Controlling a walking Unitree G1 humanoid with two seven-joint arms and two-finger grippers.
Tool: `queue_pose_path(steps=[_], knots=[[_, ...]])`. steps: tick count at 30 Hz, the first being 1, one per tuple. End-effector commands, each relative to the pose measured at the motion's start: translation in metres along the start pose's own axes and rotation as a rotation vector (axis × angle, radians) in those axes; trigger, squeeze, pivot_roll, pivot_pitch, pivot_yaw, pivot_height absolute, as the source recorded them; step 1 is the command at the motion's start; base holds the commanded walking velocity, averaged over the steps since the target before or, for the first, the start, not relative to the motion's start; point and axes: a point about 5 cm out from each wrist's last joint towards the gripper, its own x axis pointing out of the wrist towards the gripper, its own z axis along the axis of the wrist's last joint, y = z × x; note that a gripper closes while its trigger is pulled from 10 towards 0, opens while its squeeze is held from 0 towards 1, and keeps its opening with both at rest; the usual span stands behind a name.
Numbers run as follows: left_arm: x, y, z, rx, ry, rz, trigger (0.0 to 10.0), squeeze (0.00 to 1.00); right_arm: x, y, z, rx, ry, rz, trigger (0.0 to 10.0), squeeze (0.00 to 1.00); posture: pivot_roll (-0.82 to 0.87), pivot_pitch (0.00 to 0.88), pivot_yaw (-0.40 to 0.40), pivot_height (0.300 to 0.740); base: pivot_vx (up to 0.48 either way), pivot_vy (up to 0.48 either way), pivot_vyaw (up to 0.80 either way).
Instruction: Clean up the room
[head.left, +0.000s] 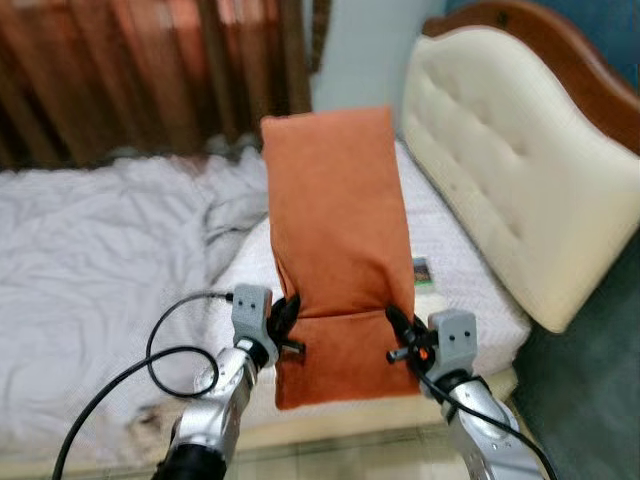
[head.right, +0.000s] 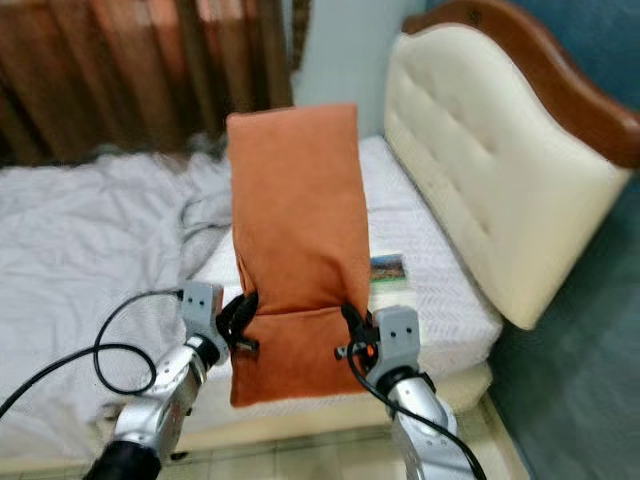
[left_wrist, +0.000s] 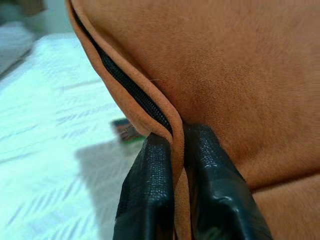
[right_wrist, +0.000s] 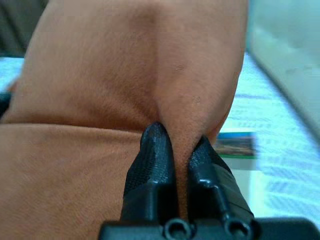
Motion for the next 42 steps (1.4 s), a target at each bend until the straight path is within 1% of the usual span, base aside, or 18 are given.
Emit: queue_pose_path(steps=[1,14,19,22,26,28,31,34,42], knots=[[-0.004,0.016,0.010,0.033,-0.030,0.044,10.0,0.00,0.004,0.003,0.015,-0.009,-0.083,-0.003,10.0,0.00,-0.13,0.000,0.036,0.740,0.379,-0.289,0.00],[-0.005,0.018,0.009,0.039,-0.030,0.058,10.0,0.00,0.002,0.003,0.011,-0.006,-0.065,0.010,10.0,0.00,-0.13,0.000,0.033,0.740,0.380,-0.290,0.00],[-0.006,0.017,0.006,0.013,-0.033,0.075,10.0,0.00,0.002,0.006,0.010,-0.006,-0.055,0.030,10.0,0.00,-0.13,0.000,0.029,0.740,0.379,-0.289,0.00],[-0.005,0.018,0.002,0.046,-0.004,0.116,10.0,0.00,0.002,0.007,0.010,-0.026,-0.042,0.046,10.0,0.00,-0.13,0.000,0.026,0.740,0.160,0.000,0.00],[-0.004,0.017,0.002,0.039,-0.004,0.116,10.0,0.00,0.002,0.007,0.009,-0.026,-0.036,0.050,10.0,0.00,-0.13,0.000,0.024,0.740,0.000,0.000,0.50],[-0.004,0.015,0.003,0.045,-0.015,0.099,10.0,0.00,0.002,0.007,0.008,-0.020,-0.032,0.049,10.0,0.00,-0.13,0.000,0.024,0.740,0.000,0.000,0.00],[-0.004,0.013,0.004,0.028,-0.029,0.076,10.0,0.00,0.002,0.008,0.007,-0.019,-0.027,0.053,10.0,0.00,-0.13,0.000,0.025,0.740,0.000,0.000,0.00],[-0.003,0.013,0.005,0.042,-0.024,0.072,10.0,0.00,0.001,0.009,0.006,-0.020,-0.022,0.059,10.0,0.00,-0.13,0.000,0.027,0.740,0.480,0.000,0.00],[0.001,0.009,0.005,0.031,-0.017,0.051,10.0,0.00,0.001,0.010,0.005,-0.021,-0.015,0.067,10.0,0.00,-0.14,0.000,0.032,0.740,0.480,0.000,0.00]])
